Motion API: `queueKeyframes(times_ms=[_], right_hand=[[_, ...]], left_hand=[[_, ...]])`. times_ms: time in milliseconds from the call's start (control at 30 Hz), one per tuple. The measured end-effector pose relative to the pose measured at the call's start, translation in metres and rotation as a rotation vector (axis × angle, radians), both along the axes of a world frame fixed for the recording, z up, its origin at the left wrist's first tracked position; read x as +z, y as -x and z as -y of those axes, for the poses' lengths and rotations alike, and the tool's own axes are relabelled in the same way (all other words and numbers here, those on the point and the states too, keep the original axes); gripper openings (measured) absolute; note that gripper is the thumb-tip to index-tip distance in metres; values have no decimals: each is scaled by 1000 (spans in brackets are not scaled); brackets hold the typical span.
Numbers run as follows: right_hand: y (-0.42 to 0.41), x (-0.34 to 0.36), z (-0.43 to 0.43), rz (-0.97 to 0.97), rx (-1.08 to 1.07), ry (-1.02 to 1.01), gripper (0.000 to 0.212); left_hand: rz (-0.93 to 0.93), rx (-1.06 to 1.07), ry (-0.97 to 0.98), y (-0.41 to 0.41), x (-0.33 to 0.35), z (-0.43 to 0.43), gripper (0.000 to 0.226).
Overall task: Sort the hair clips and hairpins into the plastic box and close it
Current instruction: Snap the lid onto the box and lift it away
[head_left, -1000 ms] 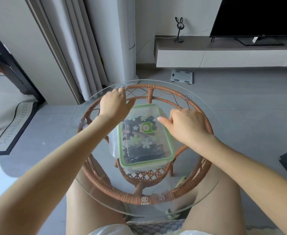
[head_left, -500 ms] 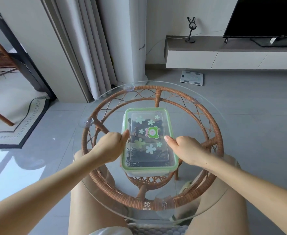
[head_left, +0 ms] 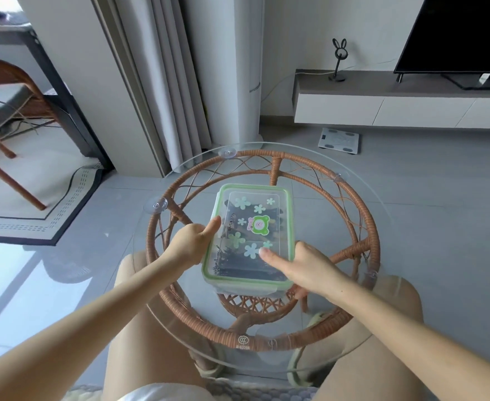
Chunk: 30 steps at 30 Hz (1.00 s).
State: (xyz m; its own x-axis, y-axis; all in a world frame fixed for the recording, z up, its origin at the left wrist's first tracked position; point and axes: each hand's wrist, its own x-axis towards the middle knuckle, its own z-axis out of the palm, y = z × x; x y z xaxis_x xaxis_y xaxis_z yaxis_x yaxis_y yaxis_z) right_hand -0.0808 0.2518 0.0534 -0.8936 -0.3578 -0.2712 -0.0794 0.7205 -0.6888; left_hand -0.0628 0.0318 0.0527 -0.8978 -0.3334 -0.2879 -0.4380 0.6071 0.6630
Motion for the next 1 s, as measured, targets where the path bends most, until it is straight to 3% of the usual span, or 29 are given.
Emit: queueKeyframes(times_ms=[167,233,333,400,500,600,700,867,1000], right_hand=[[-9,-5,8,15,-153,145,40],[-12,-8,15,62,-160,244,42],[-26,-13,37,90,-112,357,39],[-39,-17,59,129,-99,419,43],[-59,-19,99,278,-62,559,40],[-73,-16,134,363,96,529,46],[-57,-3,143,199,182,488,43],[13,-2,114,-168,78,248,39],[63,-9,87,-449,18,-86,42]], left_hand=[[-19,117,-72,-37,-2,-15,42],[-11,268,-315,-64,-4,-20,40],[-44,440,-728,-104,-4,-16,54],[-155,504,-854,-123,-3,-9,56],[-379,657,-803,-142,1,8,56],[-476,825,-760,-163,7,45,47],[-511,1046,-727,-185,2,86,30],[-579,1167,-493,-203,-22,129,74],[-361,1051,-232,-198,-37,150,79]])
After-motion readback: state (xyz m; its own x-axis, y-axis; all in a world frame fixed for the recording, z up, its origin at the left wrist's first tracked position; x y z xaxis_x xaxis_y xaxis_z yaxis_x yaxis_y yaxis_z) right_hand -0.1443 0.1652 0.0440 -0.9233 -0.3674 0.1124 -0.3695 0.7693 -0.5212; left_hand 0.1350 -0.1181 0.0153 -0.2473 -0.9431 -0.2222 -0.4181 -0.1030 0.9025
